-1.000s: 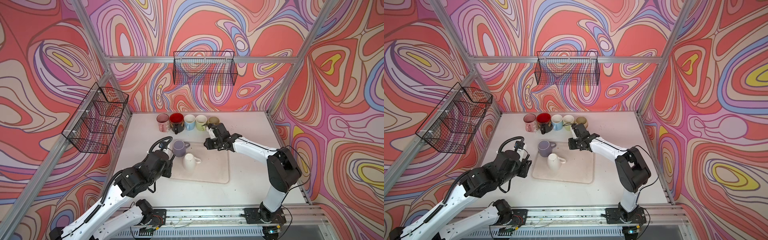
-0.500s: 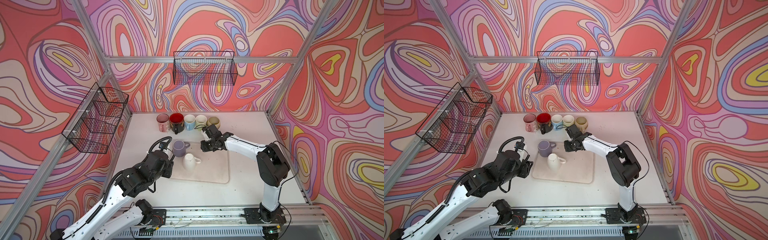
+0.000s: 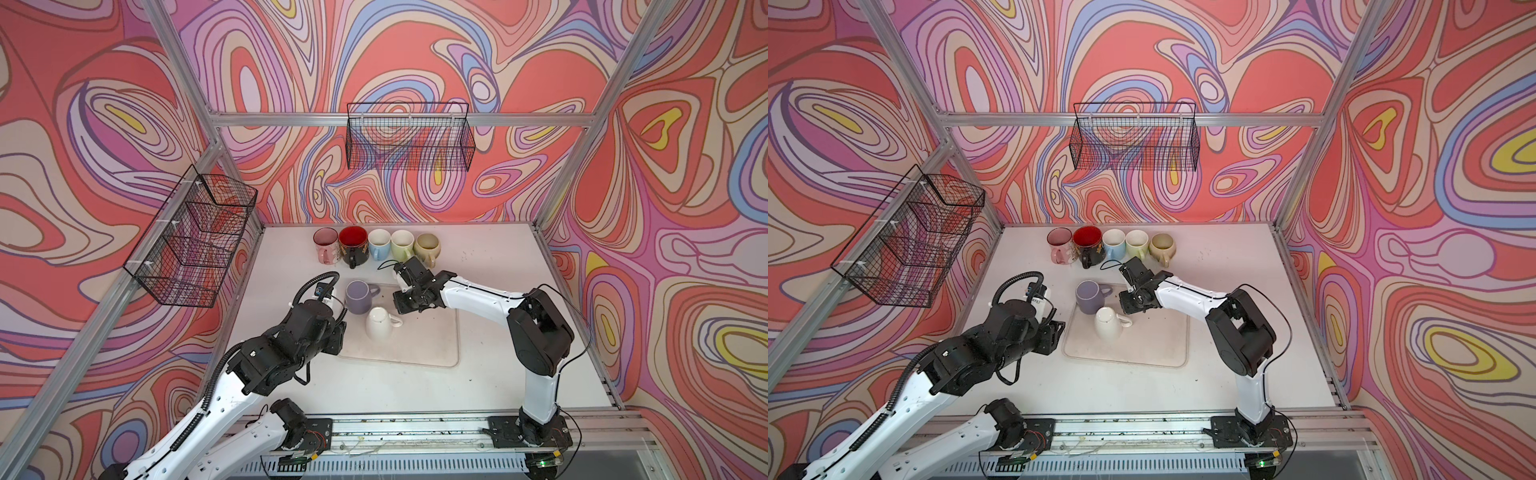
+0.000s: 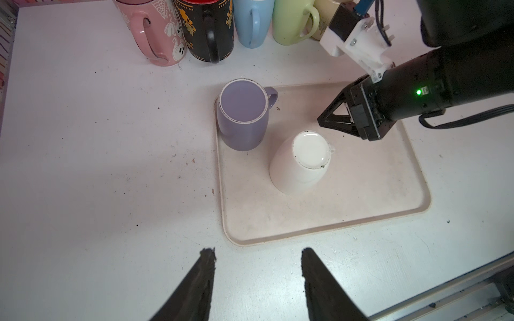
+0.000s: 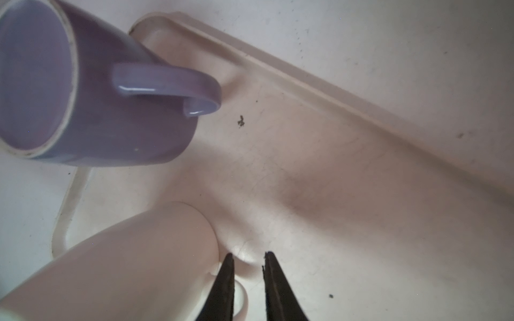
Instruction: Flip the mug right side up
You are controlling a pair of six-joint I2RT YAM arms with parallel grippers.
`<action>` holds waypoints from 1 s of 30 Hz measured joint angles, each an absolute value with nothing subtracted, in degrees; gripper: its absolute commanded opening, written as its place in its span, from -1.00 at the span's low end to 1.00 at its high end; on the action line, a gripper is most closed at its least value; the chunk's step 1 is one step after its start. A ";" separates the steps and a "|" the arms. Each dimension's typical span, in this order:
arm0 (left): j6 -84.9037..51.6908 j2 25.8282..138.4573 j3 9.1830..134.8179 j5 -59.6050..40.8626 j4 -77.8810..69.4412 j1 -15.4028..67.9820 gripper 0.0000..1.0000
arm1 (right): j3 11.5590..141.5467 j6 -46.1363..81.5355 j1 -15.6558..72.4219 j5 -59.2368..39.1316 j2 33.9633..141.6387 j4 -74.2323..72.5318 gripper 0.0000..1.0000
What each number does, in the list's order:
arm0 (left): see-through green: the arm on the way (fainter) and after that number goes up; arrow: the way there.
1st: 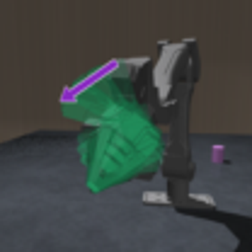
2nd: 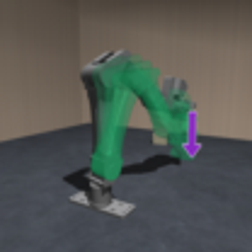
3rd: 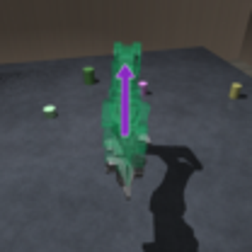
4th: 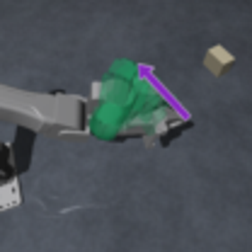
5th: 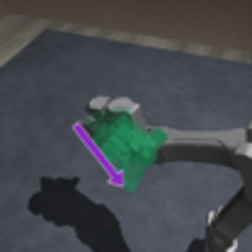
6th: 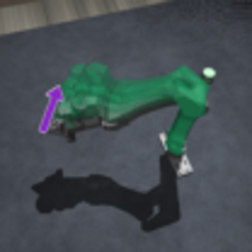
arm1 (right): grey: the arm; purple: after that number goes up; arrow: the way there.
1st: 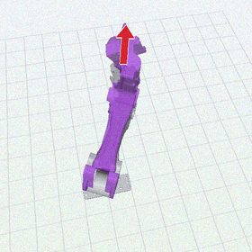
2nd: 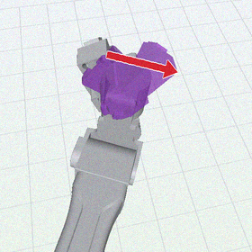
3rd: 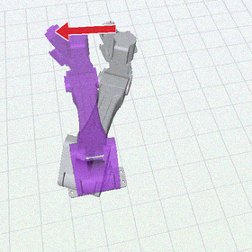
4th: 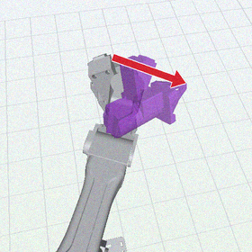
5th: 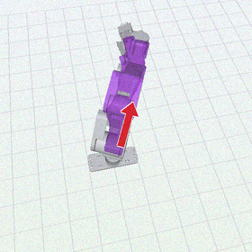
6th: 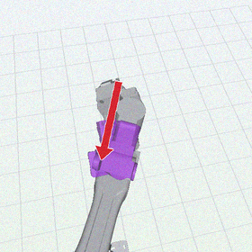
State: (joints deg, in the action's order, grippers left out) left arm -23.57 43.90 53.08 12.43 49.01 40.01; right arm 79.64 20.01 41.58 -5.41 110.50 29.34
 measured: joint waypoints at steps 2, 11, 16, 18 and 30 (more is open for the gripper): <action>-23.57 43.90 53.08 12.45 49.01 40.01 0.08 | 79.37 20.10 42.59 -5.41 110.50 29.34 -0.62; -23.57 43.90 53.08 12.47 49.01 40.01 0.09 | 75.85 21.56 46.96 -4.99 110.13 29.80 -0.66; -23.57 43.90 53.08 12.47 49.01 40.01 0.09 | 75.77 21.96 50.68 -4.01 109.27 31.57 -0.66; -23.57 43.90 53.08 12.47 49.01 40.01 0.10 | 75.92 21.91 51.48 -3.42 108.84 32.71 -0.63; -23.66 43.07 53.08 13.56 49.01 39.64 0.17 | 81.17 19.35 52.95 2.57 104.25 42.15 -0.22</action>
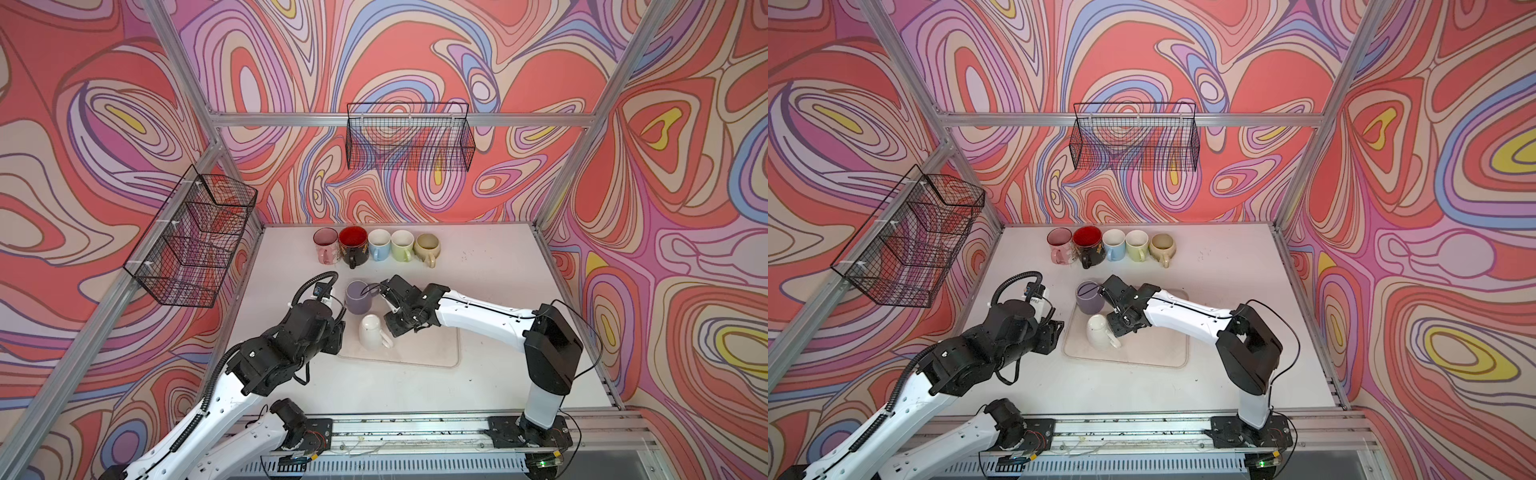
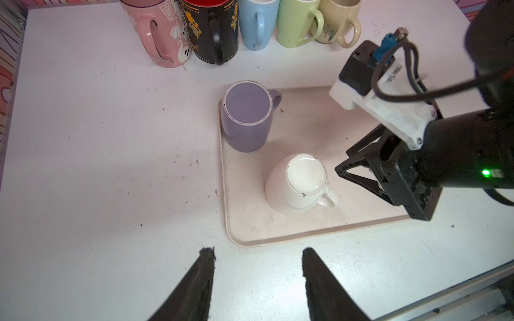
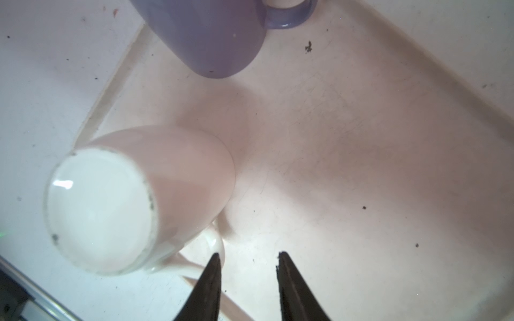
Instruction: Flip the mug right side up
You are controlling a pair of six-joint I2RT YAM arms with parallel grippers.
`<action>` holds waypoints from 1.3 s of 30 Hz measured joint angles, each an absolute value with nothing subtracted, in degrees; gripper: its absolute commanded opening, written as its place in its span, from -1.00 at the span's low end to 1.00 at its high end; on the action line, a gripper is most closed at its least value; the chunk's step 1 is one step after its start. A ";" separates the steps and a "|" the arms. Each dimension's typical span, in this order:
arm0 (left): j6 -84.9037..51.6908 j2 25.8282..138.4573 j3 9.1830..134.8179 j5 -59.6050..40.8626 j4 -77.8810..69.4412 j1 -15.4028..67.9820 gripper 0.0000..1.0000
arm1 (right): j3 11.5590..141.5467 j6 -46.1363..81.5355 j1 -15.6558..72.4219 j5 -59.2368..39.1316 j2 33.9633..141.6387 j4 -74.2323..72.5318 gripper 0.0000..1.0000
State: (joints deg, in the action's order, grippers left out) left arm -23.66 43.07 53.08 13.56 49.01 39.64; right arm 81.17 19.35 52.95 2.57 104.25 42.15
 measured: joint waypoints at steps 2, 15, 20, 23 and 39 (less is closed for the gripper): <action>-23.81 41.60 52.95 14.09 49.01 39.29 0.26 | 82.08 18.96 53.82 2.59 104.05 42.87 -0.18; -24.08 35.64 52.21 15.70 48.40 38.24 0.59 | 86.80 15.81 57.36 2.68 107.83 46.70 -0.14; -24.08 35.86 52.21 15.73 48.40 38.24 0.59 | 88.51 14.83 57.69 2.76 111.20 48.07 -0.19; -24.05 35.86 52.21 15.77 48.40 38.24 0.59 | 89.43 14.33 57.76 2.79 112.79 48.58 -0.27; -24.03 36.14 52.18 16.12 48.40 38.24 0.60 | 92.31 12.97 57.80 3.84 116.20 49.71 -1.00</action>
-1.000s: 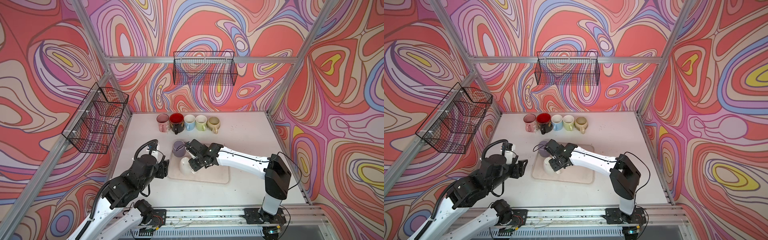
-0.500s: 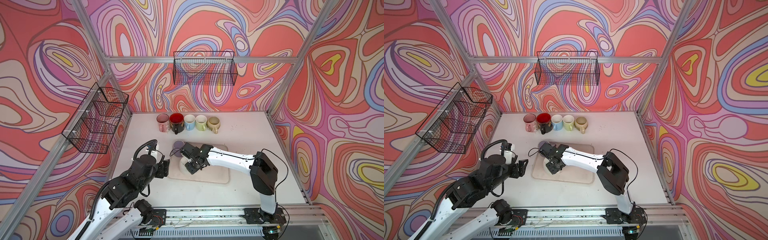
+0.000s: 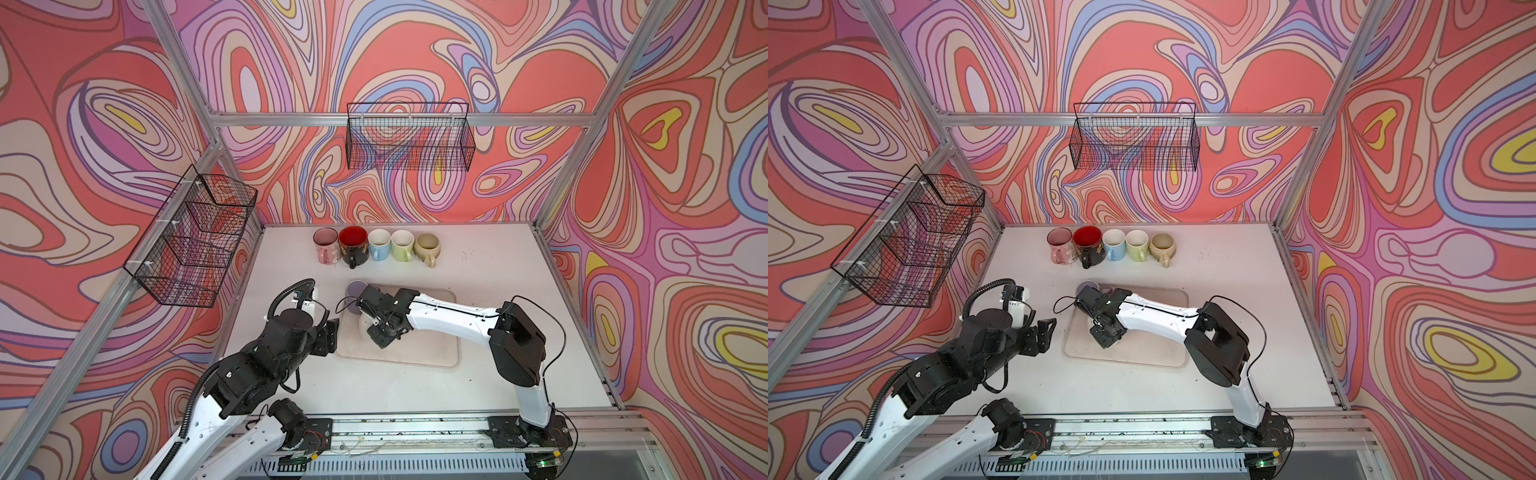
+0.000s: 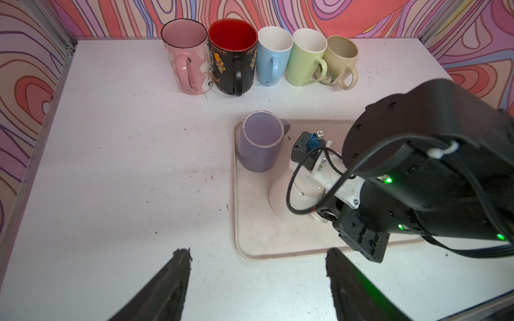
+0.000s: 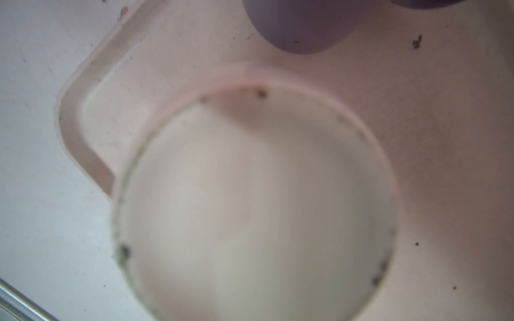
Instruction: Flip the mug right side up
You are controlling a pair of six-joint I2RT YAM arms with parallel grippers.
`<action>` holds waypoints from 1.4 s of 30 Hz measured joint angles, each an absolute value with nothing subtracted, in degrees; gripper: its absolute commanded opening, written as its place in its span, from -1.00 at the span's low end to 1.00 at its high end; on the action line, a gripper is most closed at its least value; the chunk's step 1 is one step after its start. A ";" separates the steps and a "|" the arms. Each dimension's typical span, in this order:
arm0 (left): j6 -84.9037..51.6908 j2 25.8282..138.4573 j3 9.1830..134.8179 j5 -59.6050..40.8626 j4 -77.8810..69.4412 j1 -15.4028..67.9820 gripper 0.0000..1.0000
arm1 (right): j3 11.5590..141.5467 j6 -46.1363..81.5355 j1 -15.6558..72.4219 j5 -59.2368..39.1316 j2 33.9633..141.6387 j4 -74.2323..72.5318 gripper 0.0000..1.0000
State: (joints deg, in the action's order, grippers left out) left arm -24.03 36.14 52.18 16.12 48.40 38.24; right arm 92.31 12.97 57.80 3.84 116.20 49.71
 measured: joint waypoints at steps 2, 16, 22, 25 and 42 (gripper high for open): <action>-24.03 36.14 52.18 16.14 48.40 38.24 0.60 | 92.31 12.97 57.80 3.92 116.20 49.74 -1.00; -24.23 37.54 52.18 16.19 48.40 38.20 0.66 | 86.04 13.19 57.49 3.40 111.87 44.73 -1.00; -25.36 40.58 52.18 16.16 48.29 38.17 0.80 | 80.95 14.35 54.72 -0.10 106.41 40.47 -1.00; -26.22 42.19 52.18 16.12 48.12 38.17 0.81 | 77.36 15.33 52.10 -2.55 102.37 37.65 -1.00; -35.40 41.85 36.71 3.53 26.17 38.13 0.71 | 54.08 21.74 34.04 -20.49 75.26 19.70 -1.00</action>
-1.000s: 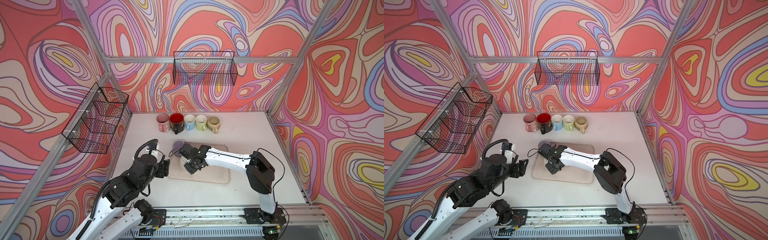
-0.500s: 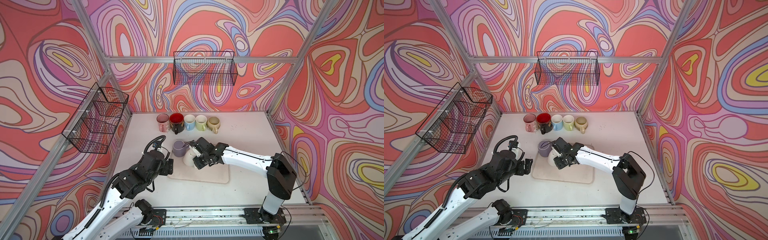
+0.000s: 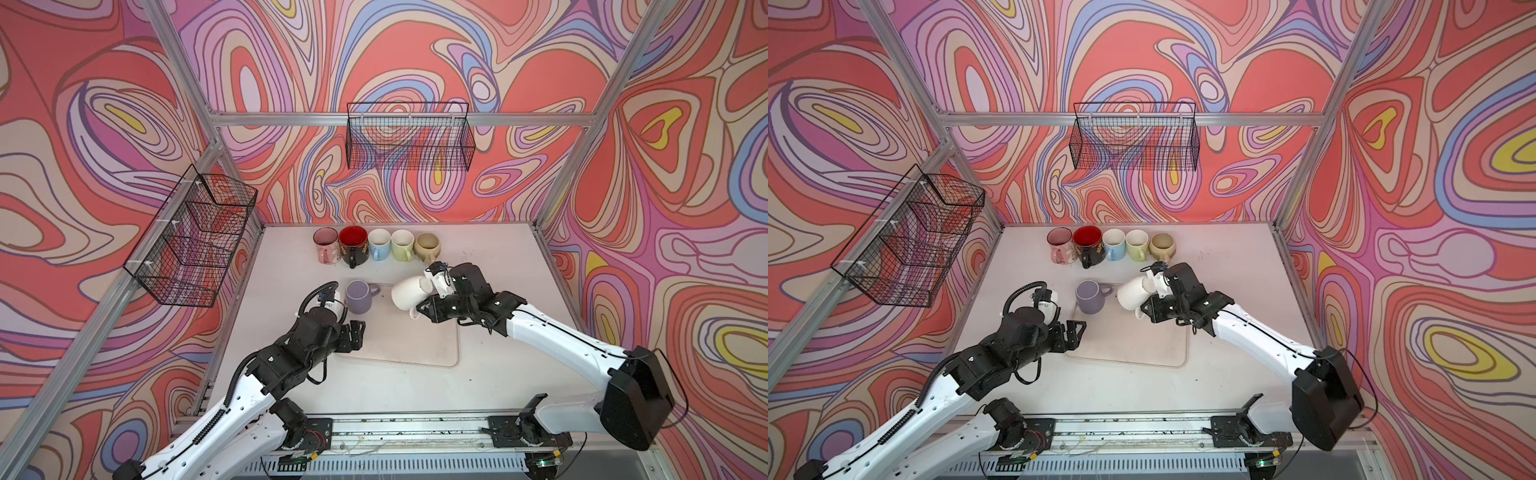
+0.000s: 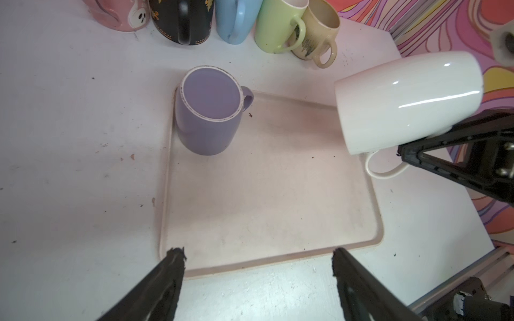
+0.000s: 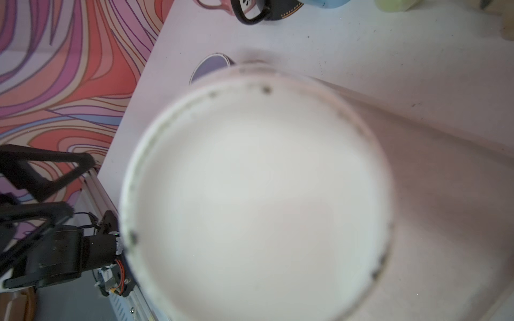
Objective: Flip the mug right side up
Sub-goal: 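Lift and turn the white mug sideways with the right gripper, then close the left gripper on the white mug's rim beside the right gripper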
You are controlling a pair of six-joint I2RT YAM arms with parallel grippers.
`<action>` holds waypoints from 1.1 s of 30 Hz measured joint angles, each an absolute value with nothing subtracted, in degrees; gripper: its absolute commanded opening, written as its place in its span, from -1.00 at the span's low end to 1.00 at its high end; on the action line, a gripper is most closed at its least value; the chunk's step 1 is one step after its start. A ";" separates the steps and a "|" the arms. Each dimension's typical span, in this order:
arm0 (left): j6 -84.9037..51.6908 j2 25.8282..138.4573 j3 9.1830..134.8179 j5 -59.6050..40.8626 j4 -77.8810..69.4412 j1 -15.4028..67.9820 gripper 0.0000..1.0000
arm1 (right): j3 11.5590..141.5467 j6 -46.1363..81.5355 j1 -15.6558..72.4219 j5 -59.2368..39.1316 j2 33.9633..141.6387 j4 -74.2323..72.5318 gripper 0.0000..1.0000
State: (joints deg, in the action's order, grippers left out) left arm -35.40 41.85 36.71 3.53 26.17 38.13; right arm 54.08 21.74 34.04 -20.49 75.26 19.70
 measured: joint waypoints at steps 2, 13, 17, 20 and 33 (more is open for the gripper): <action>-36.71 41.82 33.63 0.40 20.08 38.15 0.70 | 52.16 22.74 31.86 -22.70 72.20 17.58 -1.00; -42.17 45.89 22.55 -12.99 -12.97 38.13 0.65 | 49.84 28.21 27.55 -33.41 68.10 7.01 -1.00; -43.38 48.58 22.11 -15.81 -22.74 38.13 0.59 | 49.45 30.46 26.92 -36.77 68.14 4.08 -1.00; -44.36 51.16 22.02 -17.21 -29.47 38.13 0.56 | 49.36 31.79 26.92 -39.03 68.14 1.61 -1.00; -49.58 66.78 24.25 -24.05 -52.64 37.80 0.26 | 48.07 36.60 26.74 -45.52 68.16 -6.09 -1.00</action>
State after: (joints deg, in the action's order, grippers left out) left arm -49.58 66.78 24.25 -24.05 -52.64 37.80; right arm 48.07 36.60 26.74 -45.52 68.16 -6.09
